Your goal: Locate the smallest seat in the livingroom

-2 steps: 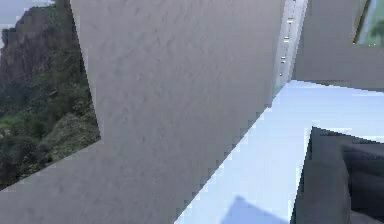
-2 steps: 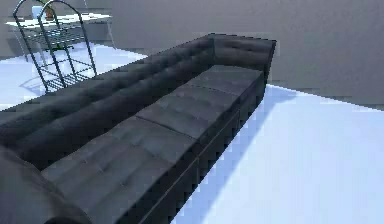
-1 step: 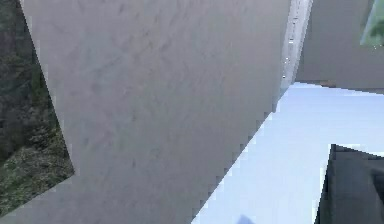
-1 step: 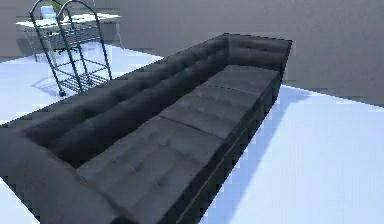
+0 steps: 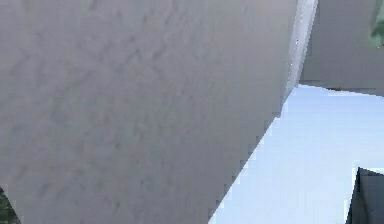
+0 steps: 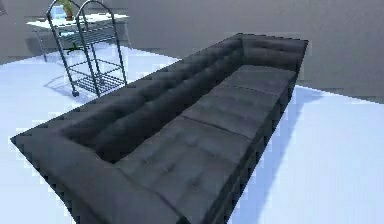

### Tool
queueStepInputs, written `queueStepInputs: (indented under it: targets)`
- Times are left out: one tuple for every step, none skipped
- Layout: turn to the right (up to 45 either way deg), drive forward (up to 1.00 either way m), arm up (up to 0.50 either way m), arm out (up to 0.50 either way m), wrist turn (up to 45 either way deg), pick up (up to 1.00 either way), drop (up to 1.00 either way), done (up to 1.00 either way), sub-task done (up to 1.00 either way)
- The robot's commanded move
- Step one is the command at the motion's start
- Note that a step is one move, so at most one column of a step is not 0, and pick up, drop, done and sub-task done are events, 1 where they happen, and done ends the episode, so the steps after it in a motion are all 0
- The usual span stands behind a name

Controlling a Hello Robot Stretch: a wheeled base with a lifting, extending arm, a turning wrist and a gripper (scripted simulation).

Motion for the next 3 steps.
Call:
queueStepInputs:
  targets:
    - [27.0,0.0,0.0,0.0,0.0,0.0,0.0,0.0,0.0]
    - [0.0,0.05,0.0,0.0,0.0,0.0,0.0,0.0,0.0]
    - [6.0,0.0,0.0,0.0,0.0,0.0,0.0,0.0,0.0]
